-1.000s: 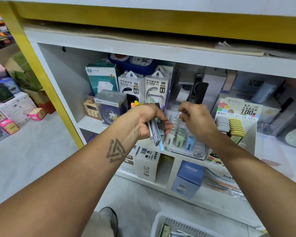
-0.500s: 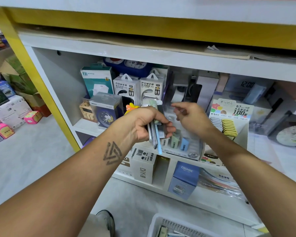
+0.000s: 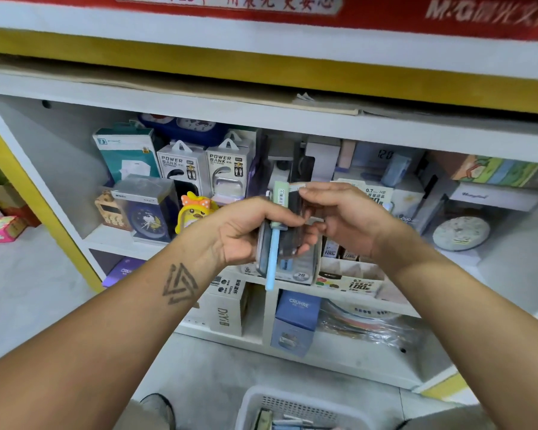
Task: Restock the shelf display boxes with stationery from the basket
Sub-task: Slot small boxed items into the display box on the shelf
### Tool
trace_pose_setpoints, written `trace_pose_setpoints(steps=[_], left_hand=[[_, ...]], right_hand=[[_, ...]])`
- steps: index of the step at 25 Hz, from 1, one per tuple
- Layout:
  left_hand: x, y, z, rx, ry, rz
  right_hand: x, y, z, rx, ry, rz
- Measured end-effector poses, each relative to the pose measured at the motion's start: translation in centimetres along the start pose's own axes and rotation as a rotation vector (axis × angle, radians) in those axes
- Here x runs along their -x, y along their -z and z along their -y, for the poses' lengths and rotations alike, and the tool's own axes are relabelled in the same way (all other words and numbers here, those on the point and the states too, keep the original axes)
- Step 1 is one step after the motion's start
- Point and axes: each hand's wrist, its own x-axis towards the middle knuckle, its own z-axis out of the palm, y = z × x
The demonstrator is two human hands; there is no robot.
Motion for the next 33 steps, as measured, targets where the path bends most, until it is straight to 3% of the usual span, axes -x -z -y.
trace_pose_setpoints(steps=[7,13,21,27,33], left_hand=[[-2.1,-2.7,1.5,0.065,0.008,0.093],[-3.8,-4.4,2.8,0.067,0.017,0.114],[-4.7,-3.9,2.2,0.047,-0.030,-0.218],[-3.9,-3.0,1.8,0.067,-0.041,-0.251],[-3.9,-2.9,1.8,0.087,-0.065,-0.288]], right_hand=[[2.9,3.3,0.9,-0.138,0.006,-0.116],[4.0,5.3,0.8,0.192,0.027,-0.315],[5.2,8.2,2.0,0.536,0.177,-0.567],[6.6,9.0,1.2,1.013,0.303,-0.477],[5.8,7.9,0.4,0.896,0.334,-0.390]])
